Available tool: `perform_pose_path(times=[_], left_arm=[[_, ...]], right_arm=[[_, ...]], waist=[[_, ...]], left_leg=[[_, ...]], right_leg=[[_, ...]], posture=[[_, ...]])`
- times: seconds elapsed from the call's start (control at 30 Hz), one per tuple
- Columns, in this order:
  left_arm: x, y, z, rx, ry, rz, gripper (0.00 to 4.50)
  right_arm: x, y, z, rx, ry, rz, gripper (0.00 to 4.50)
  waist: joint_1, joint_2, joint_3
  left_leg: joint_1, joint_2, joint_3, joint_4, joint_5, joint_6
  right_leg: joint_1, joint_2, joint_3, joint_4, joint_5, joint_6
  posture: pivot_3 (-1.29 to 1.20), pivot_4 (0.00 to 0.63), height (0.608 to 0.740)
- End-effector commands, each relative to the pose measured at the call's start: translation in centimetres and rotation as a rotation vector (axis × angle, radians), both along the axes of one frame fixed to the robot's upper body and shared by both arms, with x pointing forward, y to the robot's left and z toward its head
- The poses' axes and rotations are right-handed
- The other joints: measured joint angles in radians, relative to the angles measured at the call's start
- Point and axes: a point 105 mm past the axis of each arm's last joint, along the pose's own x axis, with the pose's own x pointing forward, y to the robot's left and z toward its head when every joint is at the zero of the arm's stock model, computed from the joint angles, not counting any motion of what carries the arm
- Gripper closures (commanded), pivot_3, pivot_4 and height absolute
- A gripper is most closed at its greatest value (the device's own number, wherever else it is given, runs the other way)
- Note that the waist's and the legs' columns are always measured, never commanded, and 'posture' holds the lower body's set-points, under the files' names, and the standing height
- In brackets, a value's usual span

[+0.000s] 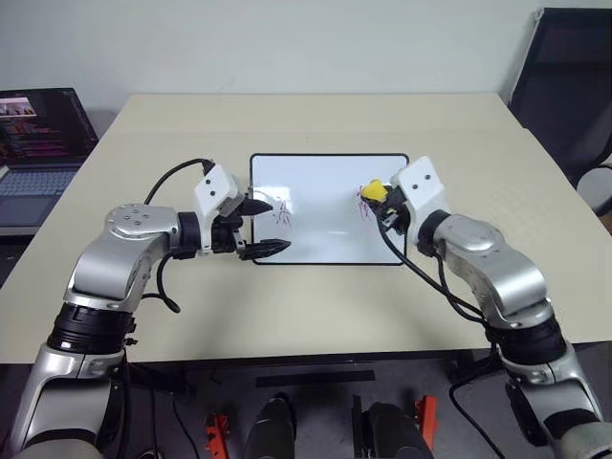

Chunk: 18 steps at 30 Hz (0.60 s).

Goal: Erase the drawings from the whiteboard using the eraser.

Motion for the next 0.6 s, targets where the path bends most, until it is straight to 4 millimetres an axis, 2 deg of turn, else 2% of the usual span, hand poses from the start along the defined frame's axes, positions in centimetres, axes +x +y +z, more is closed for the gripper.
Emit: perform_pose_path(times=[0.03,0.17,0.27,0.47,0.6], left_arm=[[-0.3,-0.4,1.0,-0.013,-0.041,-0.015,0.00],[-0.4,-0.6,1.0,-0.018,-0.041,-0.017,0.00],[-0.5,-0.8,0.9,-0.024,-0.041,-0.019,0.00],[-0.6,-1.2,0.7,-0.043,-0.038,-0.015,0.00],[-0.2,0.0,0.0,-0.018,-0.030,0.040,0.00]], right_arm=[[1.2,0.6,2.1,-0.031,-0.107,0.008,3.30],[2.5,1.1,2.0,-0.050,-0.122,0.007,3.30],[2.9,1.3,1.1,-0.061,-0.093,0.020,3.30],[2.6,1.5,-2.7,-0.149,0.028,0.071,3.30],[1.1,1.7,-5.1,-0.252,0.111,0.167,3.30]], waist=[[-0.001,0.000,0.000],[-0.002,0.000,0.000],[-0.002,0.000,0.000],[-0.005,0.000,0.000],[-0.006,0.000,0.000]], left_leg=[[0.000,0.000,0.000,0.000,0.000,0.000],[0.000,0.000,0.000,0.000,0.000,0.000],[0.000,0.000,0.000,0.000,0.000,0.000],[0.000,0.000,0.000,0.000,0.000,0.000],[0.001,0.000,0.000,0.000,0.000,0.000]], right_leg=[[0.000,0.000,0.000,0.000,0.000,0.000],[0.000,0.000,0.000,0.000,0.001,-0.001],[0.000,0.000,0.000,0.000,0.002,-0.003],[0.000,0.000,0.000,0.001,0.002,-0.003],[0.001,0.000,0.000,0.002,0.001,-0.002]], posture=[[0.00,0.150,0.740],[0.00,0.150,0.740],[0.00,0.150,0.740],[0.00,0.150,0.740],[0.00,0.150,0.740]])
